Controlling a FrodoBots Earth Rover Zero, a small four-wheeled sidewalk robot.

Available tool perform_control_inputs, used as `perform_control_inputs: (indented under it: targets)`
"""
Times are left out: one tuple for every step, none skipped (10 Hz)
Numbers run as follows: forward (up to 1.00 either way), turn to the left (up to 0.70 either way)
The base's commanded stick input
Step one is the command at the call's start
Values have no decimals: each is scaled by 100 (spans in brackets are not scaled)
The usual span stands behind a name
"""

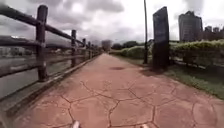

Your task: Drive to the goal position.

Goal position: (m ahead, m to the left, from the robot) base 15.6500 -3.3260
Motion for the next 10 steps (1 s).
perform_control_inputs:
  targets:
    - [100,0]
    - [100,0]
    - [100,0]
    - [100,0]
    - [100,0]
    - [100,0]
    - [100,0]
    - [100,0]
    - [100,0]
    - [100,0]
